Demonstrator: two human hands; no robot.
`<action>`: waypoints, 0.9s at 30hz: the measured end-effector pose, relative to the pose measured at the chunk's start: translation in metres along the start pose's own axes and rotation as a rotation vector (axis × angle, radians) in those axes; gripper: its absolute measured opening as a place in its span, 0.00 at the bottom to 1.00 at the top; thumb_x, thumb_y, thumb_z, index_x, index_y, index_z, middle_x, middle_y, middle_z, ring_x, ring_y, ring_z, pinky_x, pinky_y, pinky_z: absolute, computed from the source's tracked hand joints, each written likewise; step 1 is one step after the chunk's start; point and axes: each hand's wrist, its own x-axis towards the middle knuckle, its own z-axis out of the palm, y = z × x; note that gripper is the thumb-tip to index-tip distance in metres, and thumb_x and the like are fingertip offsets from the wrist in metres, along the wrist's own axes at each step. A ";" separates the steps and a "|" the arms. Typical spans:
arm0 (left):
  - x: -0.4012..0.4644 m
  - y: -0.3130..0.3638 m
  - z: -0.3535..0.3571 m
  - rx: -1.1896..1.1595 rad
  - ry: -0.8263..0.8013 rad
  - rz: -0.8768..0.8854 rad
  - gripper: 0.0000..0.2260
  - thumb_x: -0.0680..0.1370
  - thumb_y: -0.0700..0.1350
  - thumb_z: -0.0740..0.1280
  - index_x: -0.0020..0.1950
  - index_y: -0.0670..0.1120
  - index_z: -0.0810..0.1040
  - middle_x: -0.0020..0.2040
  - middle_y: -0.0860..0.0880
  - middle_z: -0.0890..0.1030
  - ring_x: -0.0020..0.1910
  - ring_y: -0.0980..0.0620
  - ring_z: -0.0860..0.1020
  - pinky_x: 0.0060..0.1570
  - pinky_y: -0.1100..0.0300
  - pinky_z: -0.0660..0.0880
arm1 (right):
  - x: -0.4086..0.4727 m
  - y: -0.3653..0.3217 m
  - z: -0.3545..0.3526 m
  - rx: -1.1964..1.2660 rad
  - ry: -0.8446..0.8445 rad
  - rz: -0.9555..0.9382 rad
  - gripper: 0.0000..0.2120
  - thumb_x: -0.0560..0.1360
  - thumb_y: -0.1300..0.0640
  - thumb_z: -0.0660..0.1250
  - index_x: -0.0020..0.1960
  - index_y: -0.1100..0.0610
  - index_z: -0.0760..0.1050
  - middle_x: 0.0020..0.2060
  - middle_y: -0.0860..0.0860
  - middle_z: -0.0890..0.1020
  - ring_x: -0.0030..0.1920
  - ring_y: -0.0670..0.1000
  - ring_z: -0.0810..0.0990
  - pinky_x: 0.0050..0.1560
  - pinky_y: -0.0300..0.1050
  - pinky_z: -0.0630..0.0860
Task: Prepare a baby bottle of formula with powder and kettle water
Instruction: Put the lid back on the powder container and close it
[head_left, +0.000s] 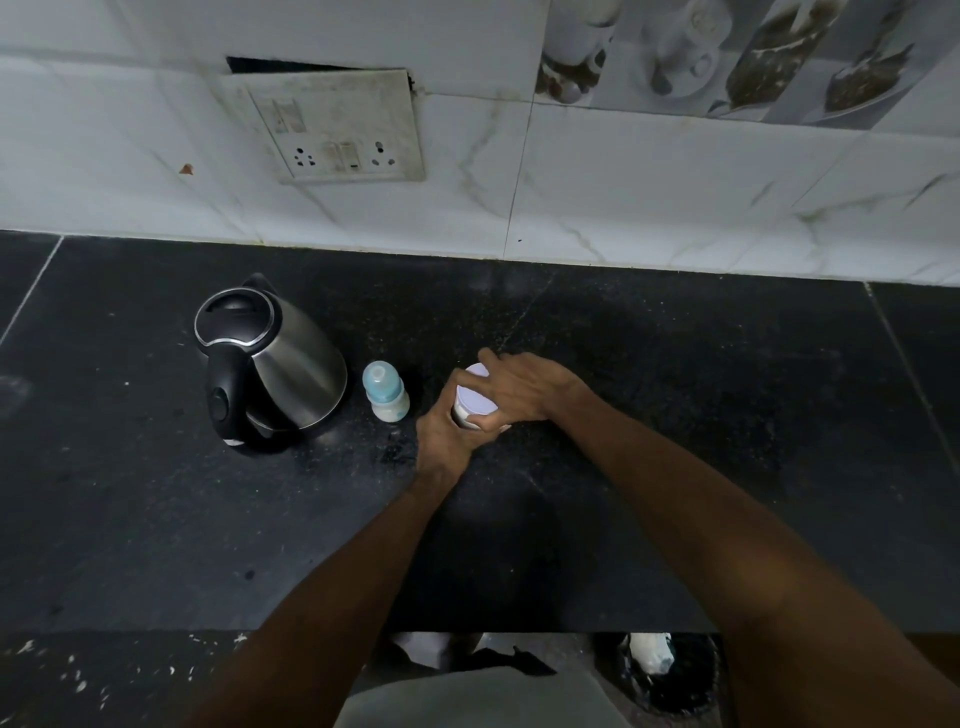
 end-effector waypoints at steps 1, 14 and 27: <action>0.001 -0.001 0.001 0.006 0.005 -0.007 0.48 0.60 0.61 0.82 0.78 0.52 0.70 0.68 0.51 0.81 0.67 0.51 0.80 0.69 0.46 0.77 | 0.000 -0.001 0.002 0.018 0.004 0.021 0.35 0.80 0.34 0.60 0.80 0.52 0.58 0.62 0.62 0.72 0.49 0.63 0.81 0.42 0.51 0.74; -0.005 -0.002 0.007 0.059 0.067 0.006 0.45 0.67 0.49 0.83 0.80 0.54 0.67 0.66 0.51 0.82 0.65 0.52 0.80 0.68 0.46 0.77 | 0.002 -0.023 0.026 0.264 0.065 0.308 0.37 0.79 0.34 0.62 0.82 0.47 0.55 0.61 0.65 0.72 0.51 0.65 0.81 0.52 0.56 0.81; -0.013 0.017 0.005 -0.040 0.006 -0.018 0.43 0.70 0.39 0.82 0.81 0.49 0.65 0.70 0.47 0.78 0.67 0.51 0.78 0.69 0.55 0.76 | -0.003 -0.034 0.020 0.480 0.066 0.430 0.36 0.79 0.36 0.65 0.81 0.43 0.55 0.69 0.62 0.67 0.63 0.66 0.75 0.60 0.60 0.77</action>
